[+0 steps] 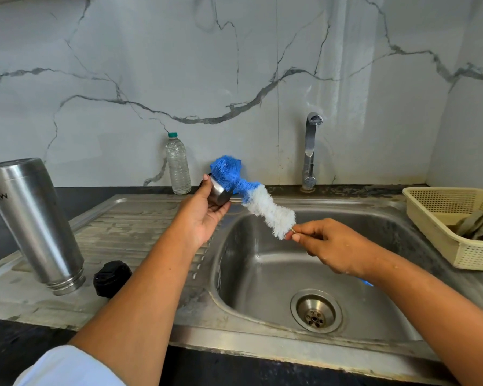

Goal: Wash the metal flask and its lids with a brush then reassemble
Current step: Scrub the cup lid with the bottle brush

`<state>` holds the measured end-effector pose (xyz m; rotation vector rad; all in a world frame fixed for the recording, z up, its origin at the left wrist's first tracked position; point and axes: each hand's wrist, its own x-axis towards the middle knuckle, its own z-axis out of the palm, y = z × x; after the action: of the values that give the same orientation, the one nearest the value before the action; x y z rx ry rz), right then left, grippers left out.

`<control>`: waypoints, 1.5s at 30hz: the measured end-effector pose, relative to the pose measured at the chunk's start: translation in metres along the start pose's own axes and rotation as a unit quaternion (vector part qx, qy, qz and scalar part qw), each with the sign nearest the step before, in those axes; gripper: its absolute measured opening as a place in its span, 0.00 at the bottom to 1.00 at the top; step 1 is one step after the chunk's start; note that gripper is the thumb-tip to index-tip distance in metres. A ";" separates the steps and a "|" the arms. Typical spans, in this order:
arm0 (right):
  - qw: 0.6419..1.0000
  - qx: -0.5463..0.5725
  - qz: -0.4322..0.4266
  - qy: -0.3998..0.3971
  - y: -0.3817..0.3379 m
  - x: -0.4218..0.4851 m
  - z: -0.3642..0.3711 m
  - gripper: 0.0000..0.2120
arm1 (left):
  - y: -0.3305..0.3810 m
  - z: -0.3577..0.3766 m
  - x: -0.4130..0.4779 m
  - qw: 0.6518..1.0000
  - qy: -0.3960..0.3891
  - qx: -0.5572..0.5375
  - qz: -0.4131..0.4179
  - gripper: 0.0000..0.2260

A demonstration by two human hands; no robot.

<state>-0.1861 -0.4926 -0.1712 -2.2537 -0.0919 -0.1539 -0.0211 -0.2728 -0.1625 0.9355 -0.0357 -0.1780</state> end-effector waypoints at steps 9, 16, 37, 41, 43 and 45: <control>0.998 0.064 -0.003 0.007 0.003 -0.001 -0.002 0.11 | 0.007 -0.001 -0.002 0.998 -0.032 -0.061 0.002 0.15; 0.993 0.109 0.016 -0.034 0.003 -0.003 -0.002 0.10 | 0.008 0.003 -0.011 0.991 -0.029 -0.126 0.020 0.17; 0.991 0.121 0.040 -0.042 0.005 0.000 -0.001 0.10 | -0.007 0.007 -0.001 0.998 -0.053 0.015 0.024 0.16; 0.991 0.108 0.043 -0.071 0.005 -0.002 0.002 0.10 | 0.000 0.001 0.002 0.999 -0.021 -0.016 0.041 0.05; 0.993 0.090 0.033 -0.067 0.004 -0.002 0.003 0.10 | -0.002 0.000 0.000 0.999 -0.036 0.016 0.031 0.06; 0.995 0.084 0.028 -0.046 0.005 0.000 0.002 0.10 | -0.009 0.004 -0.003 0.997 -0.058 0.051 0.009 0.14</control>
<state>-0.1857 -0.4945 -0.1767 -2.0921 -0.0865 -0.0117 -0.0260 -0.2807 -0.1667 1.0265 -0.1615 -0.2162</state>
